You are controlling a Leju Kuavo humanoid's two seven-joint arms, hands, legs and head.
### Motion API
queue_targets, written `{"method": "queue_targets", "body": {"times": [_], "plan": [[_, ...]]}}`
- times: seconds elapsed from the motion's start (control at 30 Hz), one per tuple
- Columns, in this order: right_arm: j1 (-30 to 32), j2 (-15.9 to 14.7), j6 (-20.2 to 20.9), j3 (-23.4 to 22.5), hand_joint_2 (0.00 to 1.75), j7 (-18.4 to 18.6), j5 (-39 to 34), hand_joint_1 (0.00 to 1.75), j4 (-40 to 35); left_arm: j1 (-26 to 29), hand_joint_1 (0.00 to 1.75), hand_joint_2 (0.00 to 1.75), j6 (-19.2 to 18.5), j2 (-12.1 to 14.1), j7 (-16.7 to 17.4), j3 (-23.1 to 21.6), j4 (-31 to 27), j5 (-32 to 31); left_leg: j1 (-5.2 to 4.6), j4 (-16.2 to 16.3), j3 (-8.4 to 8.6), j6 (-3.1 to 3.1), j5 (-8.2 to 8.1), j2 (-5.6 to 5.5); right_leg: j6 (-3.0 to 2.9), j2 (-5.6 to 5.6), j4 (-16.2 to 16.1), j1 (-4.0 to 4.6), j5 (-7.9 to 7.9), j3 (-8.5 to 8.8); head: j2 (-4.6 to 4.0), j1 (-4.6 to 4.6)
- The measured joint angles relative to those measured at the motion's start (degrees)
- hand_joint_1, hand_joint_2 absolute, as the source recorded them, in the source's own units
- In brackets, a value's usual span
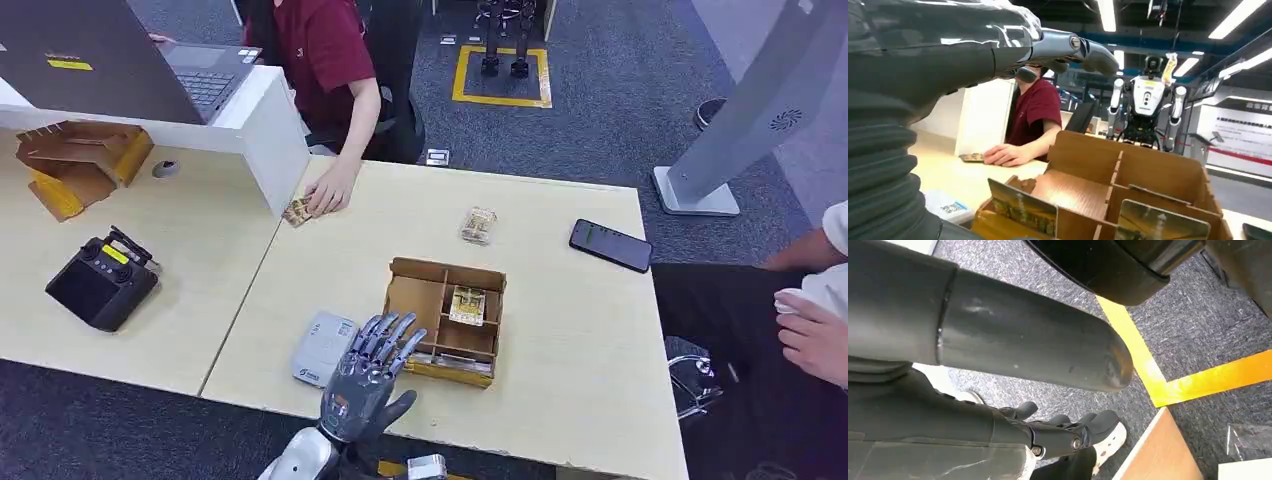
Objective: Pass the card to the sensor for recognition and then transmit it.
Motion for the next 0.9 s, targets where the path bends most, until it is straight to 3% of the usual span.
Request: {"method": "queue_targets", "body": {"times": [0.9], "plan": [[-0.02,0.04,-0.04,-1.09,0.00,-0.13,1.68,0.00,0.00,-1.28,0.00,1.75,0.02,-2.58,-1.22,6.66,5.18,0.63,0.00,0.00,0.00,0.00,0.00,0.00,0.00,0.00,0.00,0.00,0.00,0.00,0.00,0.00]]}}
